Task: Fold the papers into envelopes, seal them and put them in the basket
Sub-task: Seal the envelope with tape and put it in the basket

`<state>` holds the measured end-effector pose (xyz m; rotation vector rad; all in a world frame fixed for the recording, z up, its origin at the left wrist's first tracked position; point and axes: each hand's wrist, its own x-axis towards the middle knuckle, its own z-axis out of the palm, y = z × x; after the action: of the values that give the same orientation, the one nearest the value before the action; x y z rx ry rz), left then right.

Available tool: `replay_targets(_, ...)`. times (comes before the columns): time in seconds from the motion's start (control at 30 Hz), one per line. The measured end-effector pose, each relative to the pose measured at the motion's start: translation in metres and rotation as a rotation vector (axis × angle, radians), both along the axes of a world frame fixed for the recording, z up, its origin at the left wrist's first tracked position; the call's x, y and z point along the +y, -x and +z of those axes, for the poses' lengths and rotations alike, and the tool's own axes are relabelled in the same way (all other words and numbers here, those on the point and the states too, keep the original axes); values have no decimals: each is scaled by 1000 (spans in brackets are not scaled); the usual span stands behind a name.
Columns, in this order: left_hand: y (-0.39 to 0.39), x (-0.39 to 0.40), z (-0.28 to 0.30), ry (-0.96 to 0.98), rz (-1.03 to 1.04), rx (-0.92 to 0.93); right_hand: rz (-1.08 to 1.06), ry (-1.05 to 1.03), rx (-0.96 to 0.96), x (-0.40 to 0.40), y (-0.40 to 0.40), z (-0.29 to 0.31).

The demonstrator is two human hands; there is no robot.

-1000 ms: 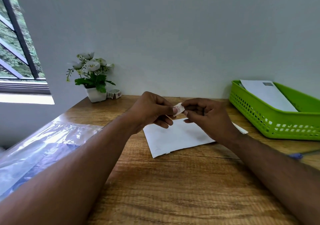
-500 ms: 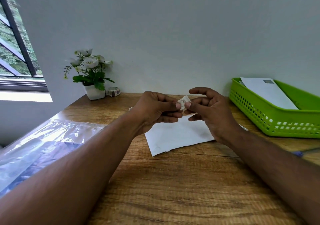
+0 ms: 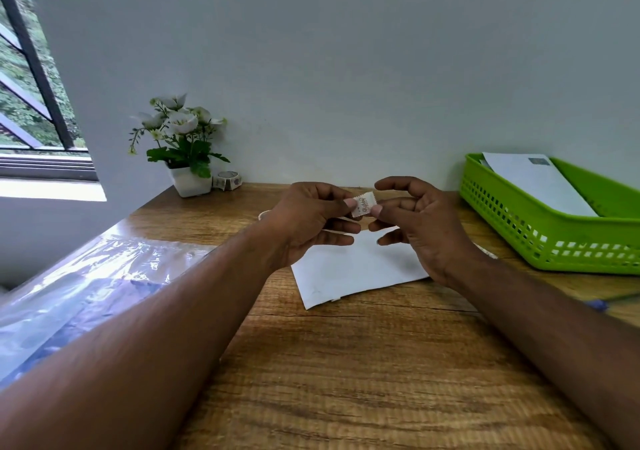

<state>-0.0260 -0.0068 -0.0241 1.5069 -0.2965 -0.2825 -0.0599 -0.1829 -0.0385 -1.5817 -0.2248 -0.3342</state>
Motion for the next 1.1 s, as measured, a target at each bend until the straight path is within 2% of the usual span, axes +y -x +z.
replay_targets(0.07, 0, 1, 0, -73, 48, -98, -26, 26, 15, -1, -1, 0)
replay_targets(0.2, -4, 5, -1, -475, 42, -511, -64, 69, 44, -4, -1, 1)
replay_targets(0.3, -3, 4, -3, -585, -16, -598, -17, 150, 83, -4, 0, 3)
replay_targets(0.47, 0, 5, -2, -444, -40, -582, 8, 262, 149, -3, 0, 3)
replay_targets(0.57, -1, 6, -1, -466, -2, -595, -12, 233, 178, -2, -1, 2)
replay_targets(0.67, -4, 14, 4, -630, 59, -612, -96, 142, 163, -5, -5, -1)
replay_targets(0.8, 1, 28, 19, -1178, -306, -471, -189, 23, 169, -9, -9, 0)
replay_targets(0.87, 4, 26, 22, -1310, -363, -417, -208, -37, 190, -7, -9, 2)
replay_targets(0.93, 5, 19, 18, -1342, -322, -434, -209, -63, 202, -6, -8, 2)
replay_targets(1.1, 8, -4, -1, -1242, -193, -464, -214, -39, 224, -6, -5, 4)
